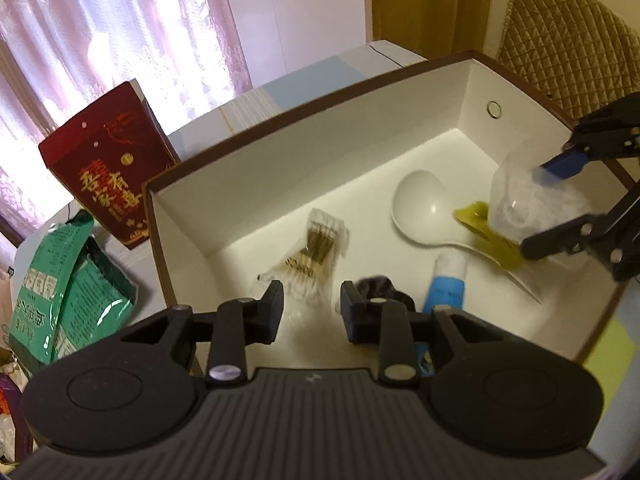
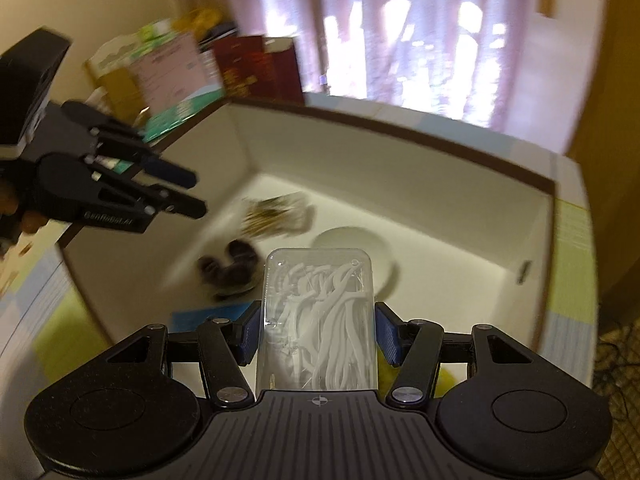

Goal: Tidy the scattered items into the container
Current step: 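Open both tools to drop the swab pack and floss box into the box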

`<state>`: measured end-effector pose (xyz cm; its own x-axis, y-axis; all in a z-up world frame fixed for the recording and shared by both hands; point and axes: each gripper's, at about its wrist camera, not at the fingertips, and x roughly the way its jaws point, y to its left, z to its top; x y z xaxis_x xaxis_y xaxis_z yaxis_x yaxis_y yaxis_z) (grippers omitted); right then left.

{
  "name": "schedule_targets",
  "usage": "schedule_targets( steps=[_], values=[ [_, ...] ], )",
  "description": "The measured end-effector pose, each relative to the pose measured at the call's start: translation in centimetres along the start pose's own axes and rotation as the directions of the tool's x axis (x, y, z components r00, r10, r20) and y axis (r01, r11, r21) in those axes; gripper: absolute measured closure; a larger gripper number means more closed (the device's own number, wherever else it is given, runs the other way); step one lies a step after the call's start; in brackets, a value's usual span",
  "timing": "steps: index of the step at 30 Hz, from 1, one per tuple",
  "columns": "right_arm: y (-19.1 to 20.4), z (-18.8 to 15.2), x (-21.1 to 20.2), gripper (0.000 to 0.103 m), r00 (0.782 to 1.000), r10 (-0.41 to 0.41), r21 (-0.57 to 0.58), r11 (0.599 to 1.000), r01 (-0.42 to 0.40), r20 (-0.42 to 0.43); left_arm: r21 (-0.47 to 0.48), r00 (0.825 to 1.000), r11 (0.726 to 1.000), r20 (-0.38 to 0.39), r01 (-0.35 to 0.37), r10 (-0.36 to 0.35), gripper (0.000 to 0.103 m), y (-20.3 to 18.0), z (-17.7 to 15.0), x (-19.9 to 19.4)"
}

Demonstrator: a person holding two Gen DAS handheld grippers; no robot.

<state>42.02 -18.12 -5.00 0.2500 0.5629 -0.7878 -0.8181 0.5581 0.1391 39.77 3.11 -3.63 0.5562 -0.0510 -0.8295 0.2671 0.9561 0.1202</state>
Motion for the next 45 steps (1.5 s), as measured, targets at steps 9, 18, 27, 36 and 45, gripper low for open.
schedule_targets(
  steps=[9,18,27,36,45],
  values=[
    [1.7,0.2,2.1,0.043,0.990,0.092,-0.172,0.979,-0.111,-0.111,-0.017,1.000,1.000,0.000,0.009,-0.009,0.071,0.3,-1.0,-1.1],
    [1.3,0.9,3.4,0.043,0.970,0.163,-0.089,0.979,-0.181,-0.182,-0.032,1.000,0.999,-0.010,0.021,-0.021,0.070,0.1,-1.4,-1.3],
    [0.8,0.4,2.2,0.043,0.977,0.093,-0.016,0.995,-0.098,-0.194,-0.041,0.999,0.999,-0.022,0.026,-0.027,0.069,-0.2,-1.8,-1.8],
    [0.8,-0.1,0.4,0.021,0.979,0.016,0.094,0.996,0.003,-0.201,-0.061,0.999,0.998,-0.049,0.021,-0.024,0.044,-1.3,-2.1,-2.5],
    [1.8,-0.5,-1.6,0.000,0.993,-0.039,0.145,0.988,0.056,-0.114,-0.067,0.999,0.998,-0.052,-0.009,0.006,0.022,-2.6,-2.1,-3.9]
  ],
)
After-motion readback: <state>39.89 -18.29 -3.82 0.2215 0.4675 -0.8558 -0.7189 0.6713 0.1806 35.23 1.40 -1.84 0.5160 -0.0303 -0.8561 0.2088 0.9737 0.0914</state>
